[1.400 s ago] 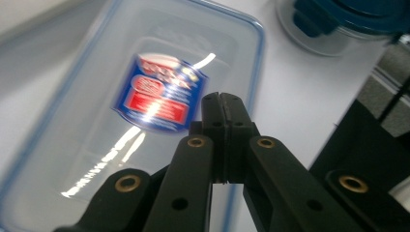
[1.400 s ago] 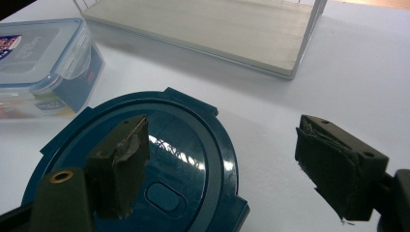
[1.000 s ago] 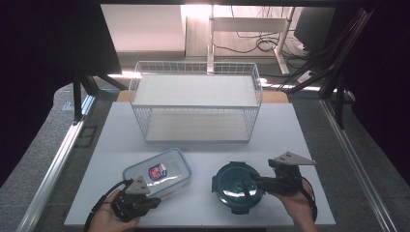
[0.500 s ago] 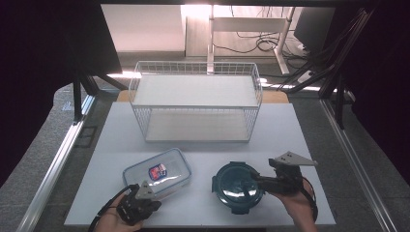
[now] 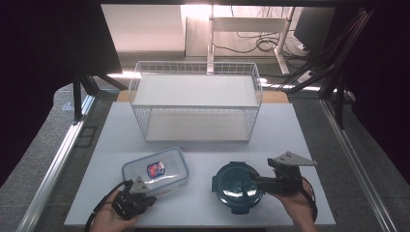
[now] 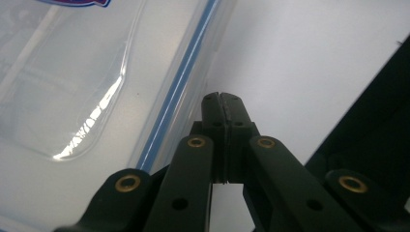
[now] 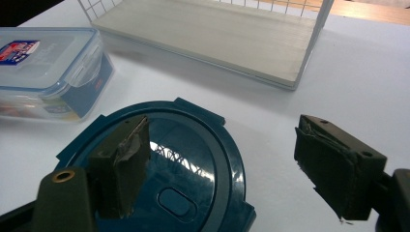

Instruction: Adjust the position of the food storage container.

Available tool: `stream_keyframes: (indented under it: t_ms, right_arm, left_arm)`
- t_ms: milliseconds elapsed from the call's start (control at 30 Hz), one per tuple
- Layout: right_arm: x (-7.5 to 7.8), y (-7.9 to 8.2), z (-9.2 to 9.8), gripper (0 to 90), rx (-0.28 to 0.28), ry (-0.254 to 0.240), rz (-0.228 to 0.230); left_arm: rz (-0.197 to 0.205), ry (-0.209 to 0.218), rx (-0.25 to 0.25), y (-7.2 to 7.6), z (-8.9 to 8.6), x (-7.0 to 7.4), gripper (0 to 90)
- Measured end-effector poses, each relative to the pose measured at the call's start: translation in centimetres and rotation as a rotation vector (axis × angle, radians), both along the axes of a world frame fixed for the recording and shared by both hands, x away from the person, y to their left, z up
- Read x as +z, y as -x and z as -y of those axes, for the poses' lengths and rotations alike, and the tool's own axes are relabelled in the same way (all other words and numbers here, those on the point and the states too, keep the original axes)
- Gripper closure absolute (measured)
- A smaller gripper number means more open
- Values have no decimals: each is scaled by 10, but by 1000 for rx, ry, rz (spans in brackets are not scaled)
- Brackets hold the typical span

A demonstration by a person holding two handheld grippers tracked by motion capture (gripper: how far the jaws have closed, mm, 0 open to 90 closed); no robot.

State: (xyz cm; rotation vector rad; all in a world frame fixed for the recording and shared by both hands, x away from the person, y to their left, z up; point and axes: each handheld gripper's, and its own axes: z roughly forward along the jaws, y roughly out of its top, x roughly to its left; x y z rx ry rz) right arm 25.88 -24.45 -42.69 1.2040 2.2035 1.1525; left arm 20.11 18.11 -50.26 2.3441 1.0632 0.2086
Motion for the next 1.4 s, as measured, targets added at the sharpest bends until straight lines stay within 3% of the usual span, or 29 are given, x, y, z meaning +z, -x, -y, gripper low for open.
stream_keyframes:
  t_ms: [133, 300, 467, 600, 833, 900, 1033, 1167, 1233, 1300, 1400]
  right_arm:
    - [2, 1, -3, 203, 7, -18, 3]
    - [6, 2, -6, 205, 6, -51, -2]
    - [9, 1, -9, 207, 14, -41, 5]
    - [9, 0, -10, 208, 11, -45, 7]
    - [10, 0, -13, 208, 15, -47, 8]
    - [12, 0, -15, 208, 18, -64, 6]
    - [16, -1, -22, 208, 25, -89, 8]
    - [19, -1, -35, 208, 49, -112, 11]
    - [20, 1, -40, 208, 68, -116, 11]
    - [21, 2, -44, 207, 79, -120, 13]
    - [21, 5, -49, 207, 95, -124, 14]
  left_arm:
    - [-9, 28, 1, -7, -8, -1, 900]
    - [-1, 29, 18, -14, -15, -1, 900]
    - [11, 41, 47, -22, -22, 0, 900]
    - [31, 13, 69, -27, -23, 1, 900]
    - [37, 23, 91, -28, -30, 0, 900]
    - [41, 10, 98, -27, -30, 0, 900]
    - [43, 28, 100, -19, -33, 1, 900]
    - [54, 102, 111, -9, -38, 13, 900]
    - [84, 139, 155, -4, -41, 22, 898]
    - [127, 185, 187, 1, -45, 33, 834]
    - [181, 263, 249, 7, -55, 47, 638]
